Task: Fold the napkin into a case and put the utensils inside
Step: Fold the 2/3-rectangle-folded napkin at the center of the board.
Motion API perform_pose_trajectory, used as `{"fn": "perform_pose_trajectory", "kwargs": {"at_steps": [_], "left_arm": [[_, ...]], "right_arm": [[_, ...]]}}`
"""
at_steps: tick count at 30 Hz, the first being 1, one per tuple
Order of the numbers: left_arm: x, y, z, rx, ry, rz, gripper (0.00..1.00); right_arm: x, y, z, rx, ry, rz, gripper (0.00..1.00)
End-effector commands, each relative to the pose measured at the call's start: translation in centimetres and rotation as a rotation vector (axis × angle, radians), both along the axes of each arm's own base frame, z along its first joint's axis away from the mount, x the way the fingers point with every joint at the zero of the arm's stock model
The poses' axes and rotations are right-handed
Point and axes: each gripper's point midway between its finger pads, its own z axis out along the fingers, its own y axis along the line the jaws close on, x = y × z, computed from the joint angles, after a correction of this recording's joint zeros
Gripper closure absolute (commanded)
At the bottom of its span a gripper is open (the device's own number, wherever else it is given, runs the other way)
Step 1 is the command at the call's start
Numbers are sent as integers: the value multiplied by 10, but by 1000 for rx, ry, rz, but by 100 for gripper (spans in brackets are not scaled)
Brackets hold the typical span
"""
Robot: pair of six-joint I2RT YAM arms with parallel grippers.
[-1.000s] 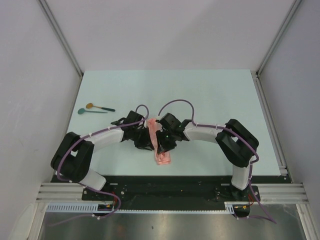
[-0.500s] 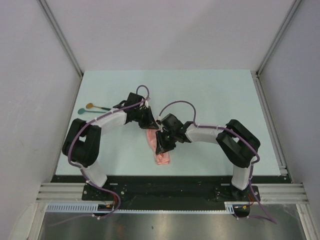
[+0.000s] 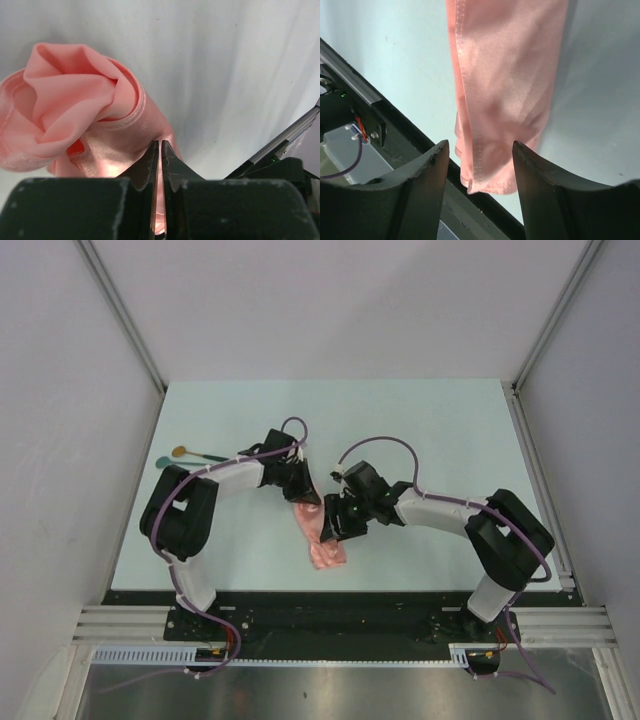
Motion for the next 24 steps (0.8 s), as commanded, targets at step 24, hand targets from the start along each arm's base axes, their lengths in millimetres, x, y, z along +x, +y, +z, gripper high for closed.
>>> {"fn": "perform_pose_trajectory", "kwargs": {"at_steps": [24], "left_arm": [[50, -22, 77, -20, -221, -20, 66]], "right_arm": [[15, -15, 16, 144, -6, -29, 46]]}}
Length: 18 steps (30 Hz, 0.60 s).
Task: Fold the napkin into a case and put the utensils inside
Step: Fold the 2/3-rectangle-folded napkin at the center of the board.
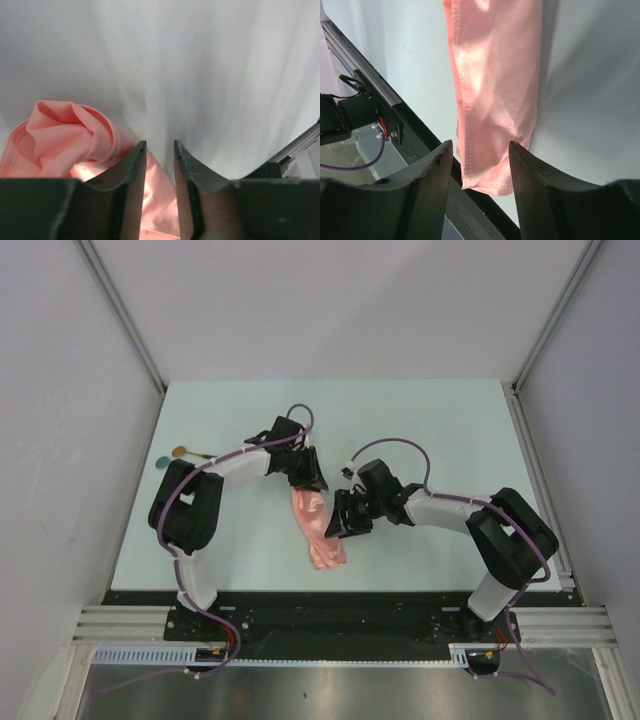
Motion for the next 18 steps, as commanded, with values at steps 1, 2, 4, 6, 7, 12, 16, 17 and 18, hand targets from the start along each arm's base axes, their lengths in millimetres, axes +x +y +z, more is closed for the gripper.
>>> {"fn": "perform_pose_trajectory", "kwargs": {"at_steps": [1, 2, 4, 6, 7, 12, 16, 17, 18], "left_arm": [[19, -8, 82, -57, -191, -35, 64], [19, -7, 88, -56, -204, -36, 57], [16, 0, 100, -36, -228, -46, 54], [16, 9, 108, -32, -241, -37, 54], [10, 16, 101, -24, -219, -33, 55], [-9, 53, 70, 16, -150, 13, 60], [-21, 64, 45, 38, -90, 22, 52], [-22, 64, 41, 37, -83, 23, 52], [-24, 65, 36, 38, -71, 27, 52]], "right_arm": [[9, -7, 13, 9, -51, -3, 45], [11, -7, 15, 11, -56, -5, 45], [17, -4, 17, 20, -62, -4, 45], [21, 2, 21, 37, -75, 4, 46], [20, 4, 20, 43, -64, 9, 48], [14, 16, 16, 85, -23, 31, 59], [5, 27, 15, 113, -20, 58, 62], [4, 28, 15, 115, -18, 62, 63], [1, 30, 14, 116, -14, 65, 63]]}}
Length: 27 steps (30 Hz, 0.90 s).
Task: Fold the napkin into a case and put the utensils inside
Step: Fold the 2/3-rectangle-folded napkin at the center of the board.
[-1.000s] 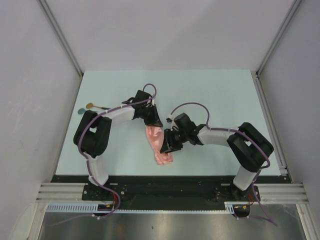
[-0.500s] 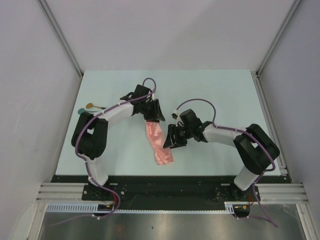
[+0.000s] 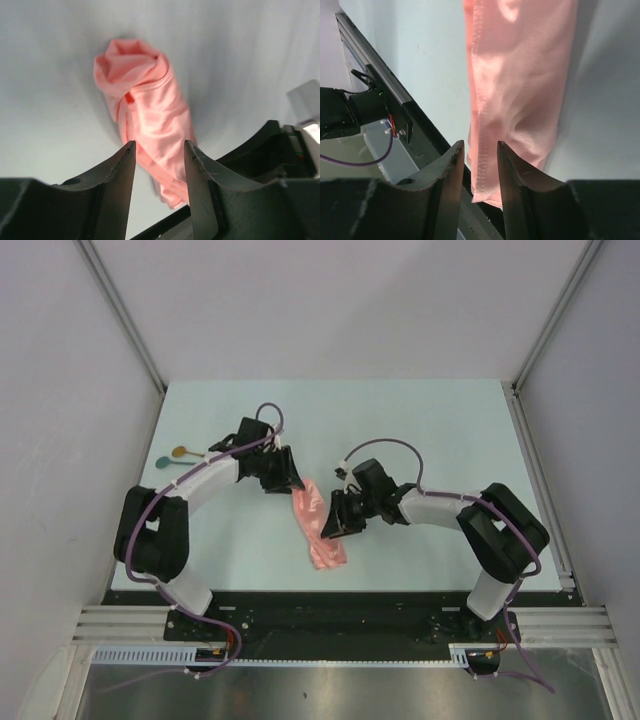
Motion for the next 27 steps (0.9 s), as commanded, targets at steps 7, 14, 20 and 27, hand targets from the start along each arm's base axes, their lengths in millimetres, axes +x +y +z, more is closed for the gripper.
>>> {"fn": "perform_pose_trajectory", "kwargs": {"at_steps": [7, 14, 20, 27], "left_arm": [[-3, 0, -37, 13, 67, -14, 57], [5, -1, -49, 24, 84, 17, 56], [4, 2, -50, 50, 104, 16, 57], [1, 23, -35, 143, 35, 46, 49]], "right_arm": [[-14, 17, 1, 63, 3, 42, 66], [-16, 15, -4, 57, 10, 42, 67], [-18, 15, -10, 61, 26, 46, 68], [-16, 13, -10, 69, 24, 42, 69]]}}
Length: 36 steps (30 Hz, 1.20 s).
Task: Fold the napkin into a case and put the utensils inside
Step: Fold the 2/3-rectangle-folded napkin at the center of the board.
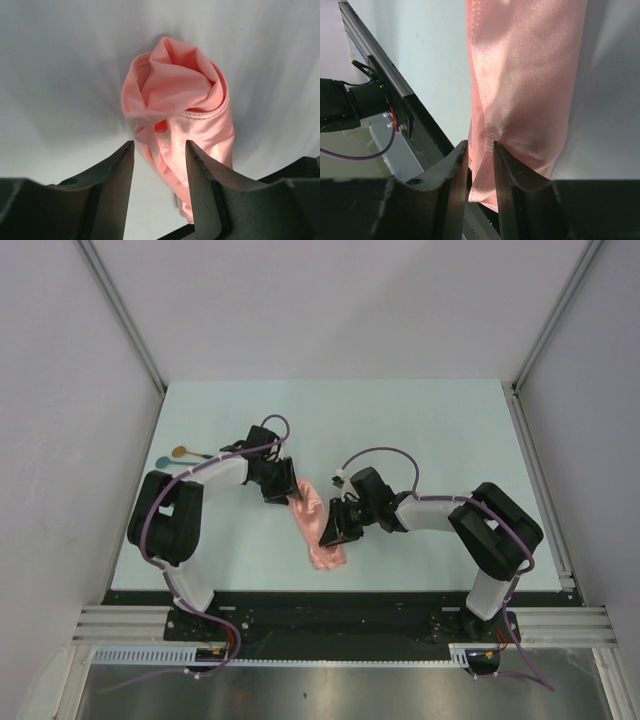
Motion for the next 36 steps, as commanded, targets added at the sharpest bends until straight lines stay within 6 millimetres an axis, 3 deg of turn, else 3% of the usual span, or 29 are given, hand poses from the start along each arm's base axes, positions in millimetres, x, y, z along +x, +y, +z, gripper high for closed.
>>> {"fn": "perform_pose_trajectory", "kwargs": {"at_steps": [1, 6, 10, 16, 20, 26, 30, 36], "left_arm": [[11, 11, 26, 54, -108, 10, 49], [14, 2, 16, 13, -80, 4, 53], [21, -5, 8, -8, -55, 6, 65], [34, -22, 20, -93, -70, 7, 89], [40, -35, 37, -151, -97, -4, 99], [41, -51, 51, -204, -110, -26, 100], [47, -60, 45, -204, -96, -36, 100], [59, -69, 30, -176, -85, -46, 100]], "right_arm": [[4, 3, 3, 35, -16, 7, 69], [4, 4, 1, 37, -9, 10, 69], [2, 3, -2, 31, -5, 9, 69], [-1, 0, -7, 25, 5, 3, 70], [-3, -3, -10, 23, 11, -2, 70], [-4, -9, -17, 15, 18, -17, 71], [-2, -6, -17, 24, 24, -17, 71], [15, -2, -1, 45, -18, -28, 70]]}}
